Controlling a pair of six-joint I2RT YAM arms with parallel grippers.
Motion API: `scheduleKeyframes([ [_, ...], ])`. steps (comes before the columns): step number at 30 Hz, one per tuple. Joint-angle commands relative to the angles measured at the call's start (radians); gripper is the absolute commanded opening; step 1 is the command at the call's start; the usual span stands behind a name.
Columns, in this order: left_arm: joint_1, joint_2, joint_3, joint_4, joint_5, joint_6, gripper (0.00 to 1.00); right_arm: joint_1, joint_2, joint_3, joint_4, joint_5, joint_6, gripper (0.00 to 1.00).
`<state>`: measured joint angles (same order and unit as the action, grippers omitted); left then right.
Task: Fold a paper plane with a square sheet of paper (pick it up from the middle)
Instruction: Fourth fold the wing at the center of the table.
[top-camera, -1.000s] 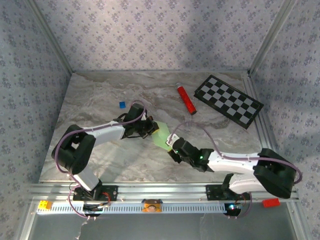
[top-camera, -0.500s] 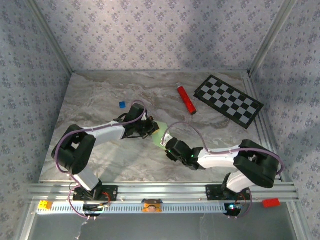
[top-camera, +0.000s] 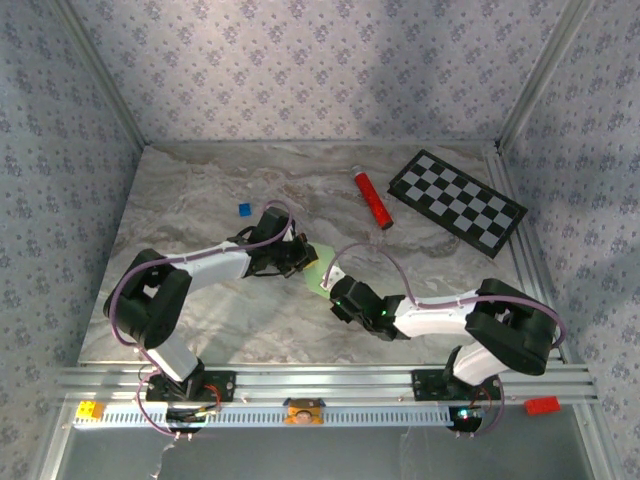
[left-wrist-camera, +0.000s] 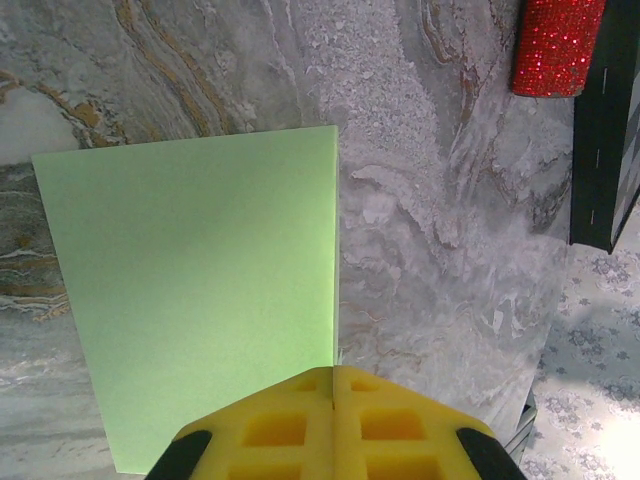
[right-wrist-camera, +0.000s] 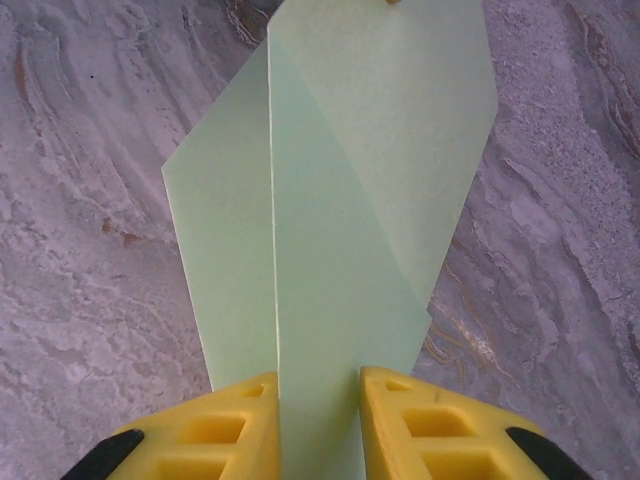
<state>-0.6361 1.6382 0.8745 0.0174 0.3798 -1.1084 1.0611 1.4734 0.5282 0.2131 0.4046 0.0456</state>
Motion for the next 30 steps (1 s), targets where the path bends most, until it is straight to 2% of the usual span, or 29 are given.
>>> scheduleKeyframes([
  [1,-0.003,0.007,0.032,-0.029,-0.008,0.016,0.04,0.010,-0.011,-0.006,-0.019,0.013,0.049,0.26],
  [9,-0.002,0.016,0.033,-0.033,-0.007,0.016,0.04,0.017,-0.052,-0.054,-0.009,0.022,0.084,0.27],
  [17,-0.003,0.022,0.035,-0.024,0.001,0.011,0.04,0.017,-0.049,-0.059,0.010,0.020,0.088,0.23],
  [30,-0.003,0.020,0.028,-0.018,0.008,0.004,0.04,0.012,-0.022,-0.041,0.030,0.035,0.083,0.26],
])
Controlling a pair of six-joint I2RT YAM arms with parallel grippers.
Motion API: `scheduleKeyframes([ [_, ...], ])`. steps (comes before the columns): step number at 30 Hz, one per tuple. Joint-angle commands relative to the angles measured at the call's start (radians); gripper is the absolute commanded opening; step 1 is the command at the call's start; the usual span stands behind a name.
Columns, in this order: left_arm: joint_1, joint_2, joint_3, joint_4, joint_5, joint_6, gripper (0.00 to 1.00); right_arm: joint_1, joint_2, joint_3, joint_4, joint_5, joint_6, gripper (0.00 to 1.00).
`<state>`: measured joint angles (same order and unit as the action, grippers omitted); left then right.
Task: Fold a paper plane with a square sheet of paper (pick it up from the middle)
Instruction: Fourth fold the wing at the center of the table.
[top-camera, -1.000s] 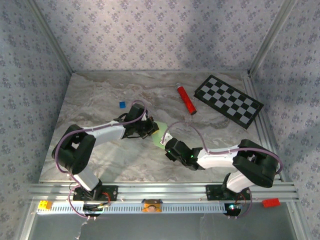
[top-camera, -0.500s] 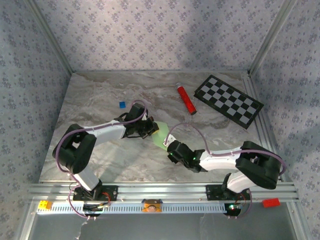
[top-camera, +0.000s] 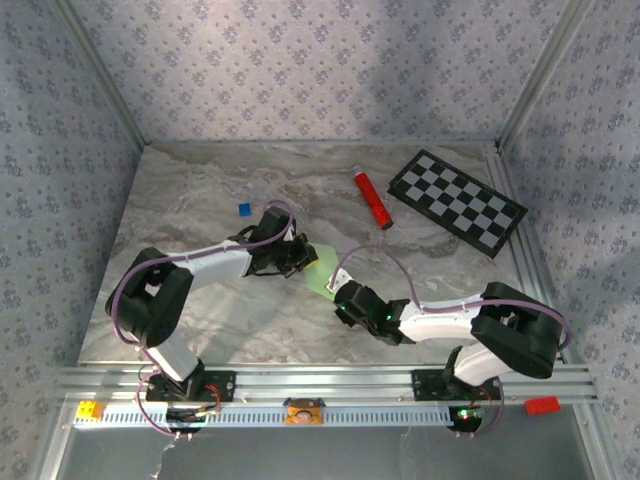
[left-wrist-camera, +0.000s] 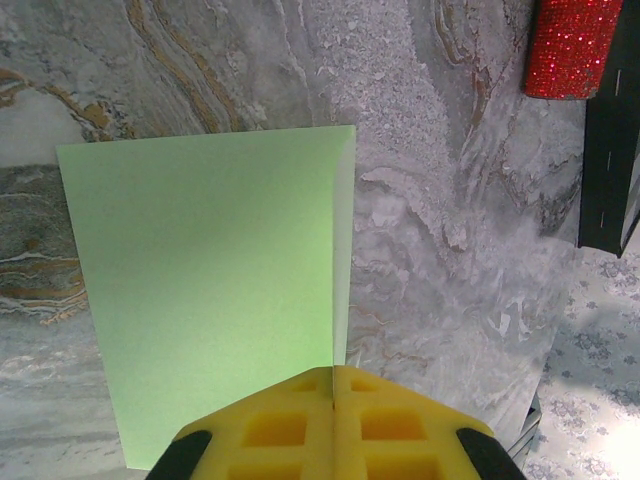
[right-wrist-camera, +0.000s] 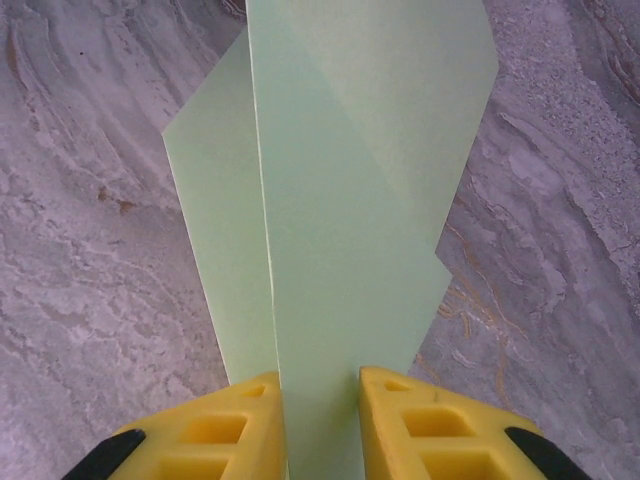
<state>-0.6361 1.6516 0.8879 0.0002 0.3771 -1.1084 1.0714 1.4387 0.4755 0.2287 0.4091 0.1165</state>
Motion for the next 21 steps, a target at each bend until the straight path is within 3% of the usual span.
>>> scheduleKeyframes([
  [1,-0.003,0.007,0.015,0.000,0.009,0.005,0.04,0.001,0.017,0.015,0.010,0.030,0.010,0.26],
  [21,-0.002,0.005,0.018,-0.006,0.008,0.008,0.04,-0.003,-0.009,0.002,0.034,0.017,0.022,0.24],
])
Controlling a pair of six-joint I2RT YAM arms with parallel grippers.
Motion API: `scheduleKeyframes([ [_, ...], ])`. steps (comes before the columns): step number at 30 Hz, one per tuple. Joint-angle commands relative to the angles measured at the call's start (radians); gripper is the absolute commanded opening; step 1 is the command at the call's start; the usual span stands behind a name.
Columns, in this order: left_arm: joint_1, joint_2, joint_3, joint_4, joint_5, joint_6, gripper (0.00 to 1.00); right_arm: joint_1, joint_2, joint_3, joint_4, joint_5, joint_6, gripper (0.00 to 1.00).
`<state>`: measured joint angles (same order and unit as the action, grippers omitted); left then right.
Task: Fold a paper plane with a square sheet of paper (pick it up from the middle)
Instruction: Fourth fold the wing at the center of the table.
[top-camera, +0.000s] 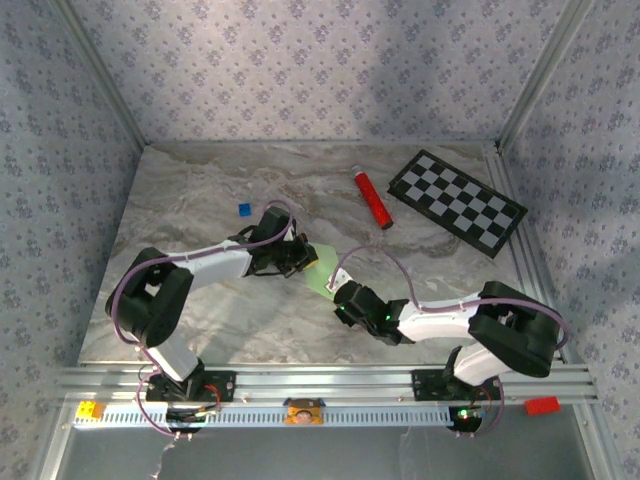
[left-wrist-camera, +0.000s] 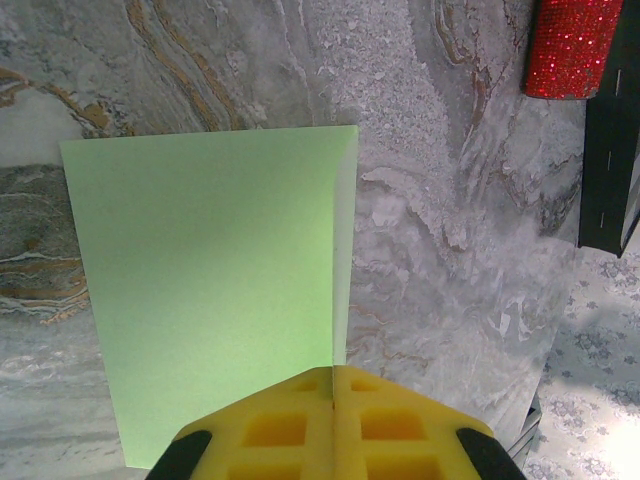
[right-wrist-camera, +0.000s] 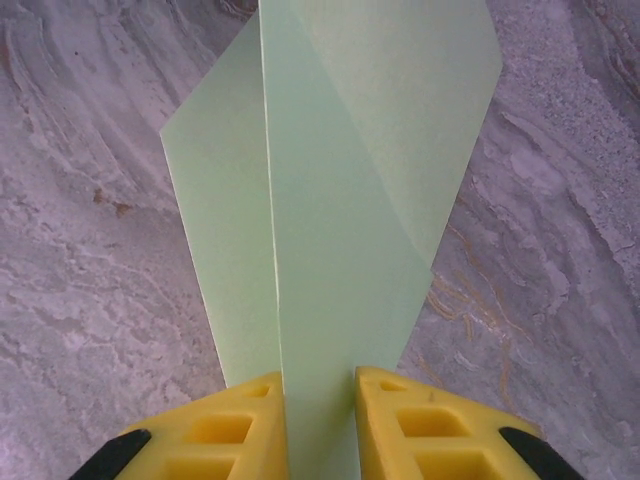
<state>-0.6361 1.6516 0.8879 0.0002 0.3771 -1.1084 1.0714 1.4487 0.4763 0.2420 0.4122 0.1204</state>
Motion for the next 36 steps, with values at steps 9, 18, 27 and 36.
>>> scheduleKeyframes([
  [9,-0.003,0.005,0.016,-0.005,0.008,0.007,0.04,-0.008,-0.007,0.000,0.013,0.008,0.030,0.20],
  [18,-0.003,0.006,0.019,-0.004,0.010,0.005,0.04,-0.009,0.005,0.010,0.008,0.016,0.027,0.22],
  [27,-0.002,0.004,0.019,-0.005,0.009,0.006,0.04,-0.009,0.013,0.019,0.011,0.025,0.030,0.23],
  [36,-0.003,-0.002,0.013,-0.005,0.009,0.007,0.03,-0.009,0.021,0.023,0.014,0.018,0.027,0.22],
])
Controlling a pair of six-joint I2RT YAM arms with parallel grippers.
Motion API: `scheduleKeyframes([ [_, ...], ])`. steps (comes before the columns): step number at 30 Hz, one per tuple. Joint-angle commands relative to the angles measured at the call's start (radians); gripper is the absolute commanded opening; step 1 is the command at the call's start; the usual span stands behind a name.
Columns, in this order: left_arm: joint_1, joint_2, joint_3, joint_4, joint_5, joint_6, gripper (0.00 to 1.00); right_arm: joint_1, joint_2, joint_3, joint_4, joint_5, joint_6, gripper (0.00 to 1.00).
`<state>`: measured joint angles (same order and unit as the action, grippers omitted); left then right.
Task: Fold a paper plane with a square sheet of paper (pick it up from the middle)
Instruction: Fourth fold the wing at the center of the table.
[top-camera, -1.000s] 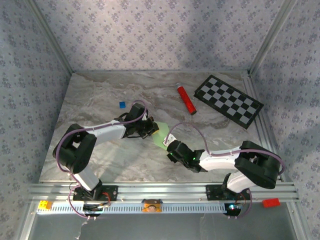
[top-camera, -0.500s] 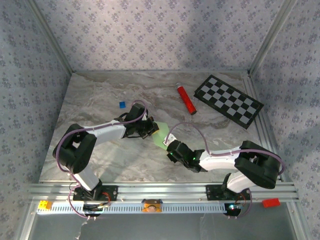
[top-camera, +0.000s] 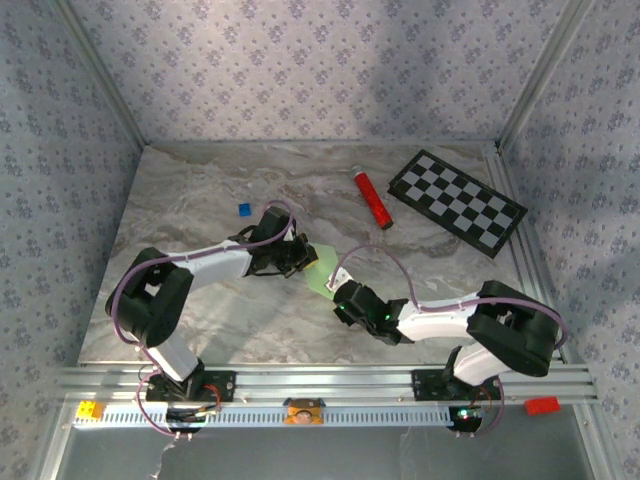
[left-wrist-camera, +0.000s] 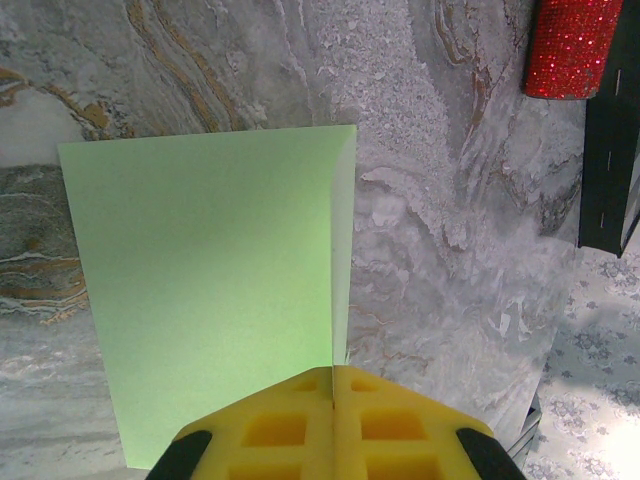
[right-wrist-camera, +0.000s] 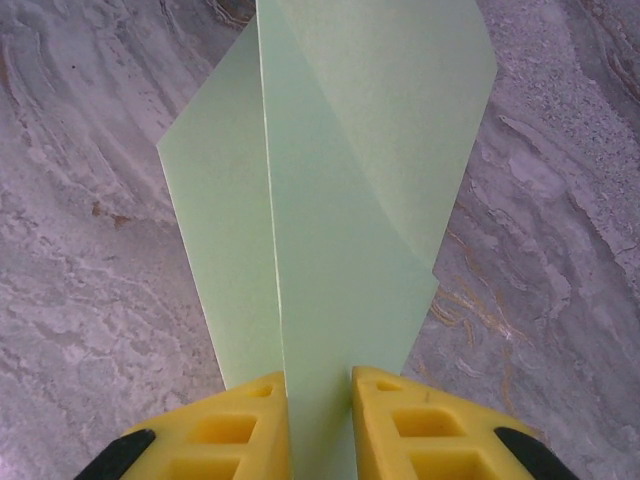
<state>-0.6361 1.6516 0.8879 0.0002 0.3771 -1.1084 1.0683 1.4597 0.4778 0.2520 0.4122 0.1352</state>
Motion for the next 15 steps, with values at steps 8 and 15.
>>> scheduleKeyframes([
  [8,-0.003,-0.003,0.010,-0.007,0.008,0.008,0.03,-0.009,0.006,0.021,0.009,0.020,0.014,0.09],
  [15,-0.001,-0.015,0.011,-0.017,-0.004,0.014,0.16,-0.016,0.006,0.019,0.014,-0.020,0.037,0.06],
])
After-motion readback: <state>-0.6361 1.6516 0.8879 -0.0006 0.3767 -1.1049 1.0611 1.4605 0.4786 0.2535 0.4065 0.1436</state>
